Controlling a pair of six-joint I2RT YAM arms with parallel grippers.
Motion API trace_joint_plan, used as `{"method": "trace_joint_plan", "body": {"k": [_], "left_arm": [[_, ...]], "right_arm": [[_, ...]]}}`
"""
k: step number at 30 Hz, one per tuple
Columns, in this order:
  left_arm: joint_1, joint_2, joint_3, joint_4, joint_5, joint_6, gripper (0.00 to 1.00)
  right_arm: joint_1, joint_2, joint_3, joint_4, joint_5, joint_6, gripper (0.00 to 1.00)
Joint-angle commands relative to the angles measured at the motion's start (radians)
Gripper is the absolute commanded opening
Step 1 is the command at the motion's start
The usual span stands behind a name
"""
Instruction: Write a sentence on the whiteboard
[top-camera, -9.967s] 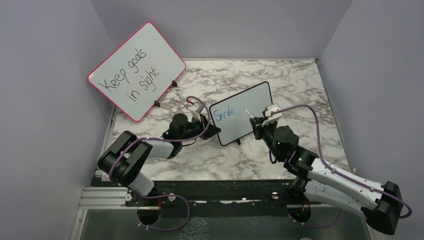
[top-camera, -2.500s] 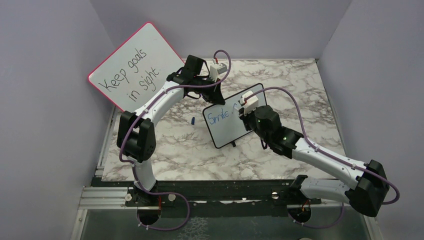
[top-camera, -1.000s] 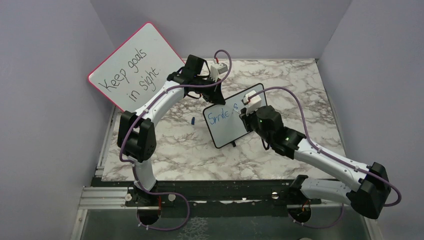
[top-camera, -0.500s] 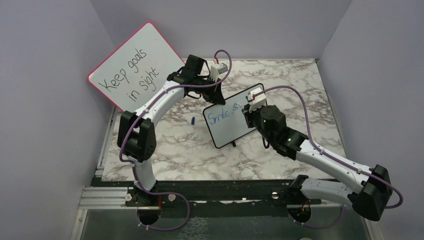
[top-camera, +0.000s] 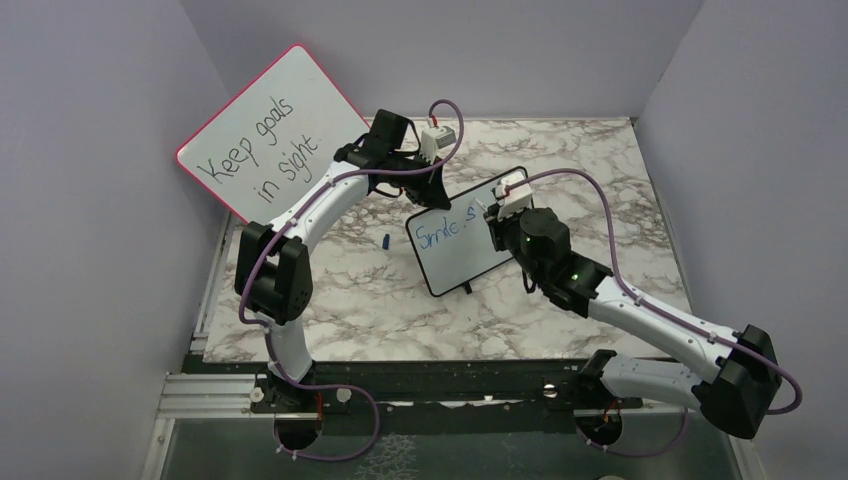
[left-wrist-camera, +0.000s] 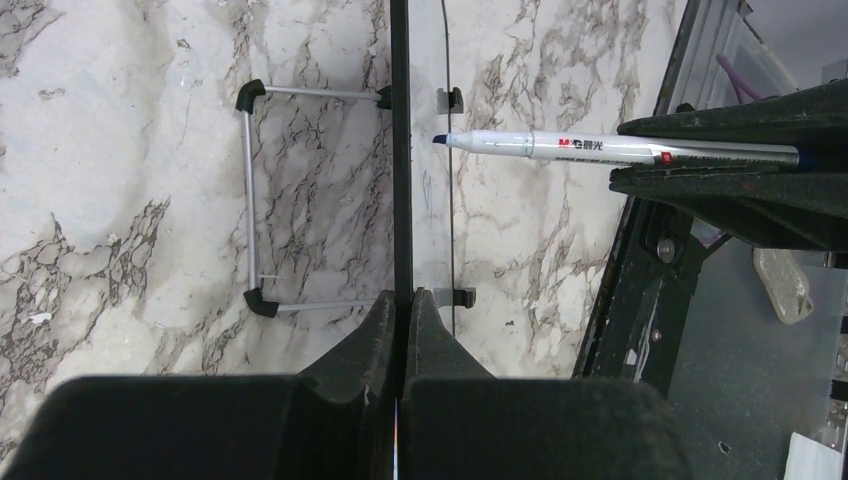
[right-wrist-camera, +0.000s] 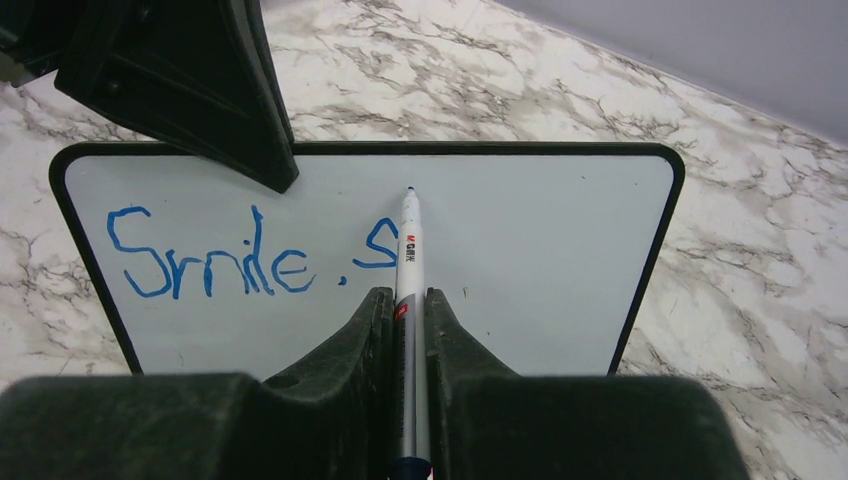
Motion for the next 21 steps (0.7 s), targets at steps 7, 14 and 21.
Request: {"method": "trace_joint_plan", "body": {"k": [7, 14, 21], "left_arm": [[-0.024, 0.033, 0.011, -0.056, -0.019, 0.034, 0.00], [-0.024, 0.034, 0.012, -0.056, -0.015, 0.035, 0.00], [-0.024, 0.035, 0.014, -0.058, -0.015, 0.035, 0.00]], "right_arm": [[-0.015, 0.018, -0.007, 0.061, 0.007, -0.006, 0.01], [-0.019, 0.030, 0.002, 0.055, -0.005, -0.007, 0.01], [-0.024, 0.039, 0.005, 0.006, -0.003, 0.002, 0.01]]}}
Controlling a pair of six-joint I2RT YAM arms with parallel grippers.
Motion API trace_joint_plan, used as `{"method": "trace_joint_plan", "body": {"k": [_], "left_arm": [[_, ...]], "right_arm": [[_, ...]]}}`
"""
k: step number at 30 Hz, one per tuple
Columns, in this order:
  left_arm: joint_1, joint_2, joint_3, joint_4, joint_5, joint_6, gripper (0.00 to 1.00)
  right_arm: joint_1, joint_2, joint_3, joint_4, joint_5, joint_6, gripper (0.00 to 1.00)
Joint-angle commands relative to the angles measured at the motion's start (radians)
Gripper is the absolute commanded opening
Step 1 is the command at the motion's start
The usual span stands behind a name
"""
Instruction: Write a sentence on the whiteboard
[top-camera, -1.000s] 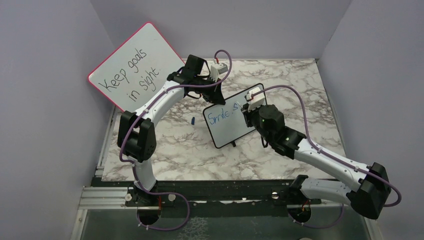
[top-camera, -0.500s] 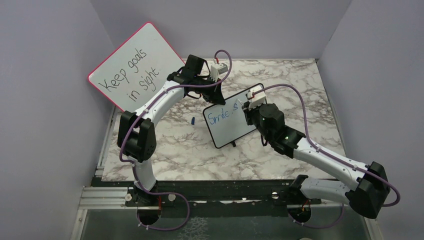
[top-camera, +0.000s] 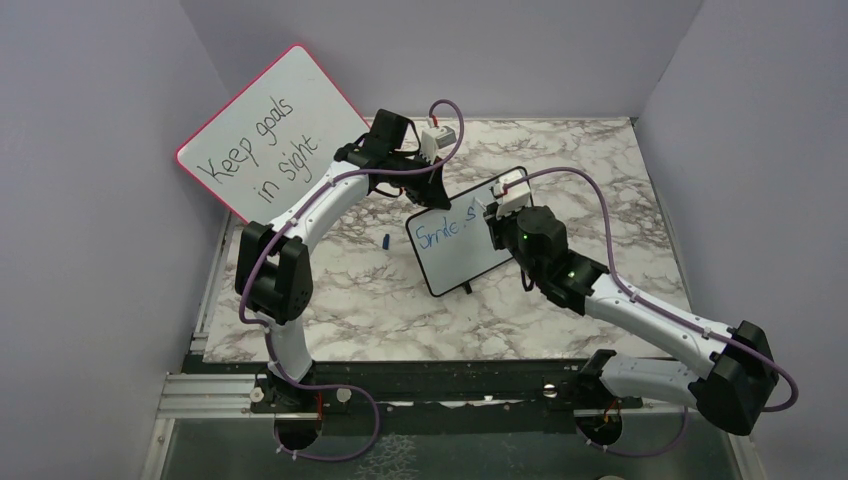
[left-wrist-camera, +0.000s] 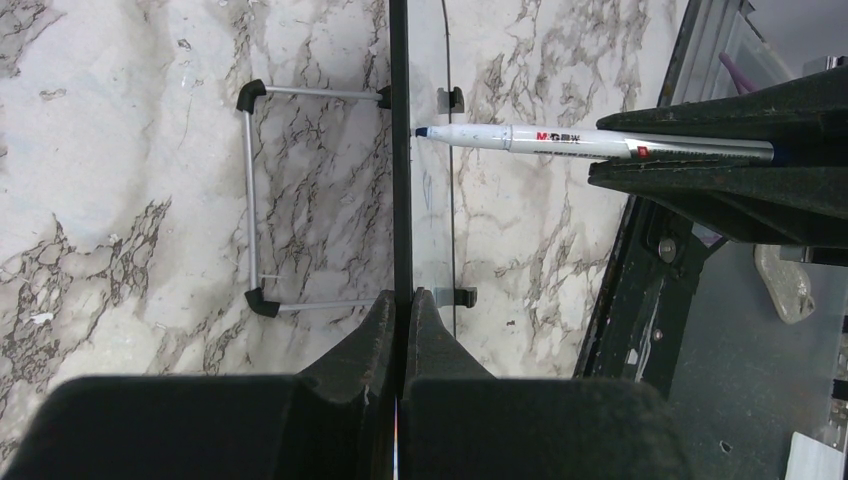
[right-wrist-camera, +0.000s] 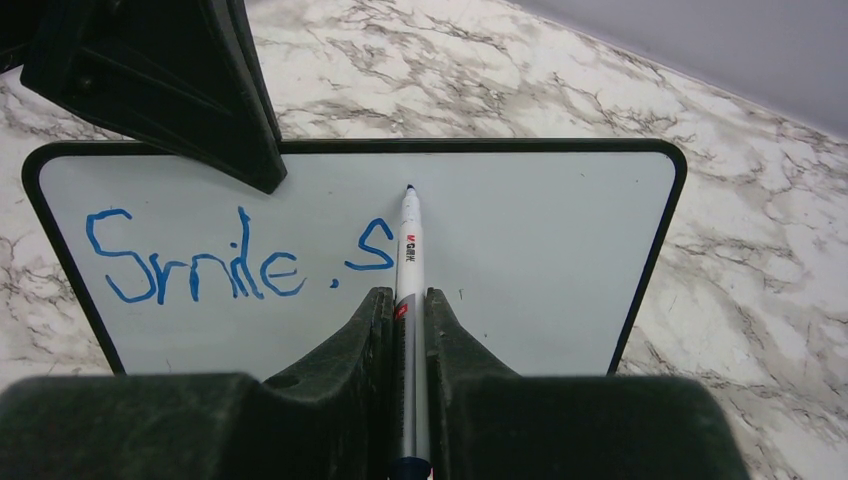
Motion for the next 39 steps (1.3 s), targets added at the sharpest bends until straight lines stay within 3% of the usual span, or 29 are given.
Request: {"method": "trace_joint_plan", "body": {"k": [1, 20, 39], "left_arm": [[-0.023, 0.034, 0.011, -0.056, -0.015, 0.032, 0.00], [-0.023, 0.033, 0.015, -0.057, -0.018, 0.032, 0.00], [-0.023, 0.037, 0.014, -0.058, -0.013, 0.034, 0.00]], "right_arm": [[-0.007, 0.012, 0.007, -0.026, -0.006, 0.005, 0.01], [-0.008, -0.003, 0.019, -0.204, -0.046, 0.034, 0.01], [-0.009, -0.020, -0.010, -0.084, 0.010, 0.028, 0.01]]}}
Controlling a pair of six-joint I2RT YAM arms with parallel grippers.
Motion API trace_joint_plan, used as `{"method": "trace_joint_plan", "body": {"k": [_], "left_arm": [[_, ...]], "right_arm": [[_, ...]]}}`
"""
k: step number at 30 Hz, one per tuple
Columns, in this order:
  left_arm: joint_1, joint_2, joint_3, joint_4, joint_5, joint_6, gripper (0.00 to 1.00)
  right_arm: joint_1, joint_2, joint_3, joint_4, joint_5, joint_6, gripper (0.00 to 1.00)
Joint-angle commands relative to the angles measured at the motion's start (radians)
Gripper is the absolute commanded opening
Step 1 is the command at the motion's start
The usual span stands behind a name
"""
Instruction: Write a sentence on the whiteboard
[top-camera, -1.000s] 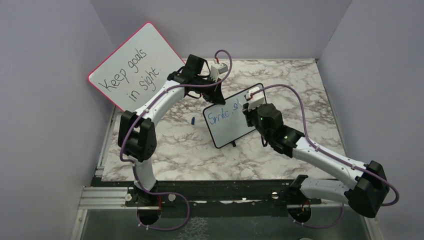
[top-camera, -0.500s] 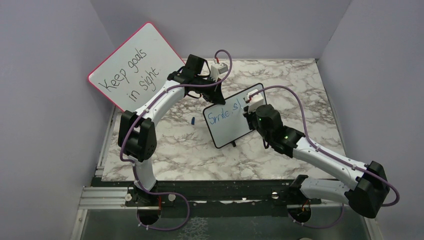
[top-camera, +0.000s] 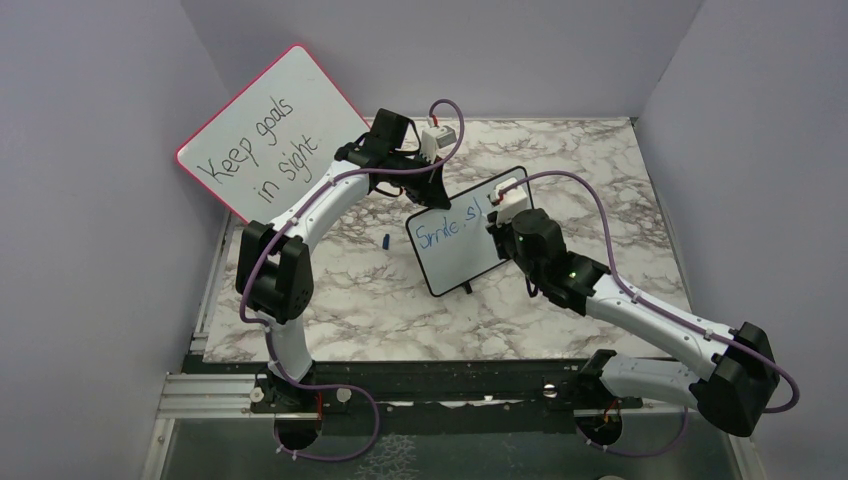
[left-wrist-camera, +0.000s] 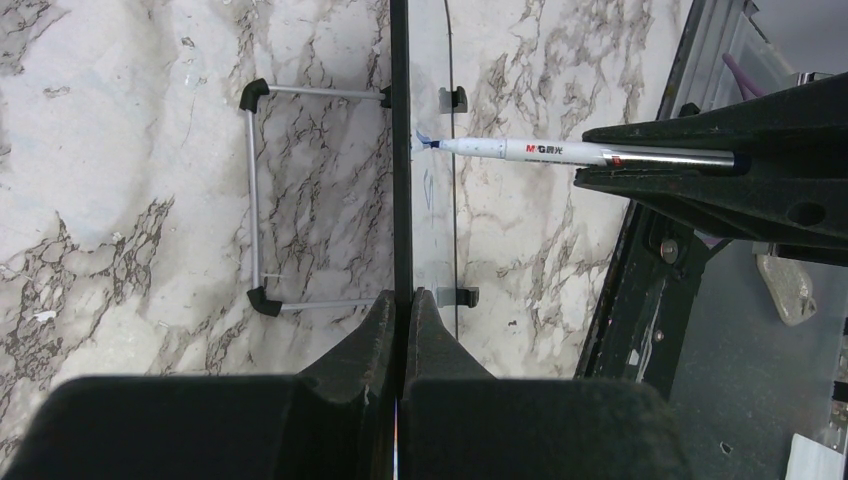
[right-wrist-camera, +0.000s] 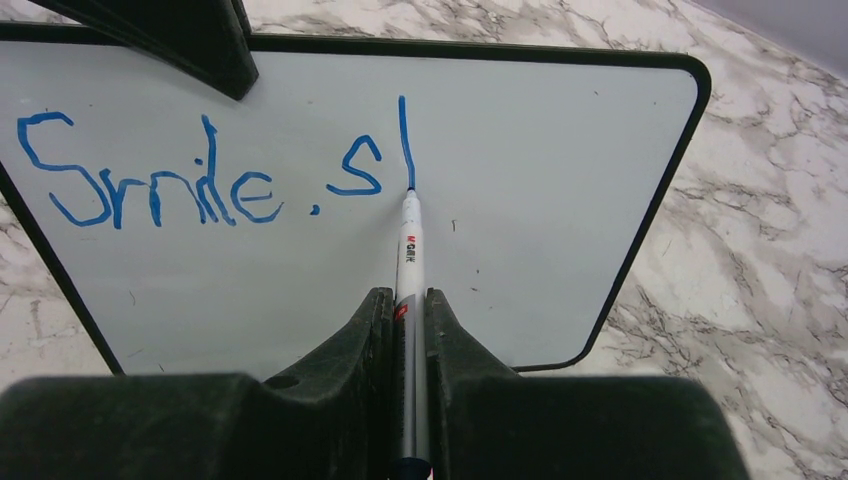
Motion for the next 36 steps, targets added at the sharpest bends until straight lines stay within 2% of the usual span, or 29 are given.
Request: {"method": "trace_joint_plan", "body": {"k": [1, 24, 36], "left_arm": [[-0.023, 0.031, 0.004, -0.050, -0.007, 0.034, 0.00], [-0.025, 0.026, 0.005, -0.061, -0.004, 0.043, 0.00], [-0.025, 0.028, 0.008, -0.061, -0.008, 0.041, 0.00]], "right_arm": [[-0.008, -0.013, -0.012, 0.079, 0.014, 0.006, 0.01], [-0.023, -0.015, -0.029, 0.122, 0.077, 0.006, 0.01], [-0.027, -0.024, -0.026, 0.018, 0.045, 0.024, 0.01]]}}
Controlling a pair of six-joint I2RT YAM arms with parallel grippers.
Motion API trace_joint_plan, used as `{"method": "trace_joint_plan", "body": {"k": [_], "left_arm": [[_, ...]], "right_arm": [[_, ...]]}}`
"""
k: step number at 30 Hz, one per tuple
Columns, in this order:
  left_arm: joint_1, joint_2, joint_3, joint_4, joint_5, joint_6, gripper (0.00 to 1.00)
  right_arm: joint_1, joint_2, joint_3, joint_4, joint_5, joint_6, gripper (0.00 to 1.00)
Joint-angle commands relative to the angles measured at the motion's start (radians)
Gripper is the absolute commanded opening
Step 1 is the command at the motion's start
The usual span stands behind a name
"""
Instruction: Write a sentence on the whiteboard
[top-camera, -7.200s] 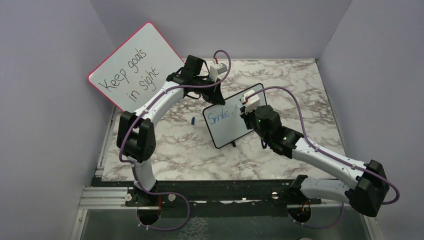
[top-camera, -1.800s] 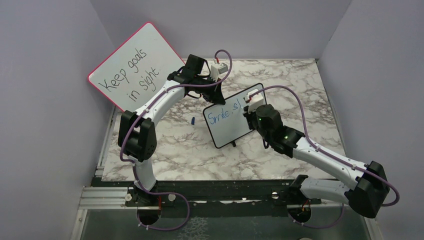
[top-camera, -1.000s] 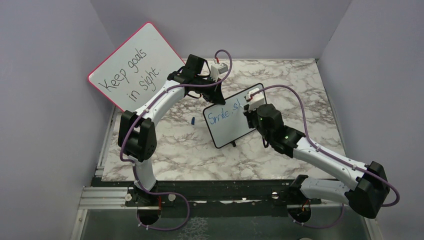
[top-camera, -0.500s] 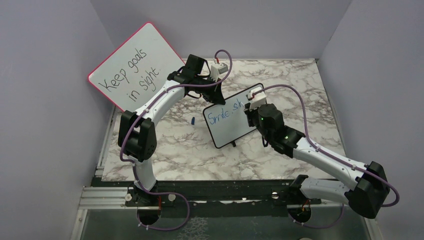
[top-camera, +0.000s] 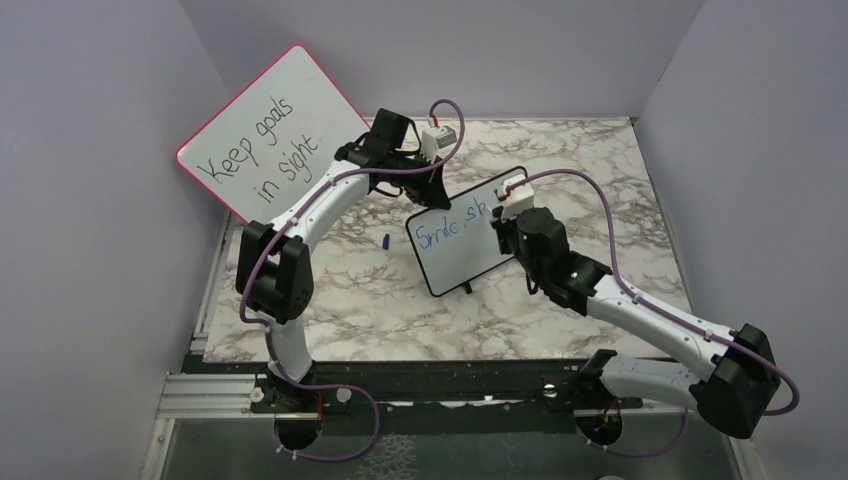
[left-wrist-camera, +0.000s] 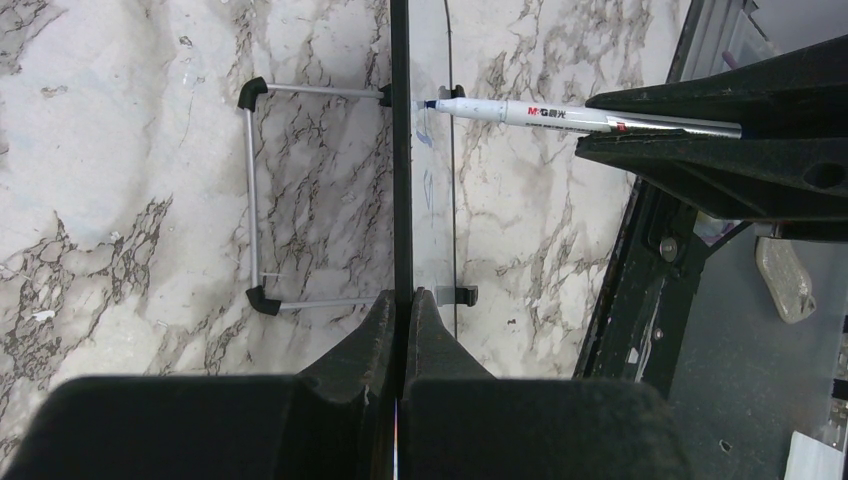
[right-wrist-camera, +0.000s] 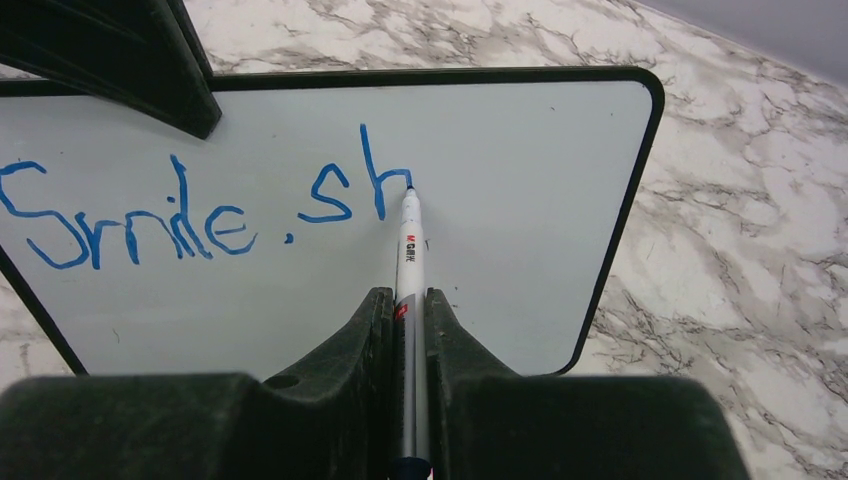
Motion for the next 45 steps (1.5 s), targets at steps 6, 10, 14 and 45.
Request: {"method": "trace_joint_plan", "body": {"k": [6, 10, 14, 45], "left_arm": [[-0.024, 0.028, 0.005, -0.053, -0.011, 0.036, 0.00], [-0.024, 0.028, 0.006, -0.053, -0.012, 0.035, 0.00], [-0.023, 0.028, 0.005, -0.053, -0.013, 0.035, 0.00], [-0.024, 0.037, 0.005, -0.053, -0.020, 0.035, 0.00]], "right_arm": [[-0.007, -0.022, -0.013, -0.078, 0.002, 0.014, 0.01], [-0.007, -0.023, -0.014, -0.080, 0.000, 0.043, 0.01], [-0.007, -0.025, -0.014, -0.080, 0.001, 0.043, 0.01], [-0.070, -0.079, -0.063, 0.121, -0.062, 0.062, 0.01]]}}
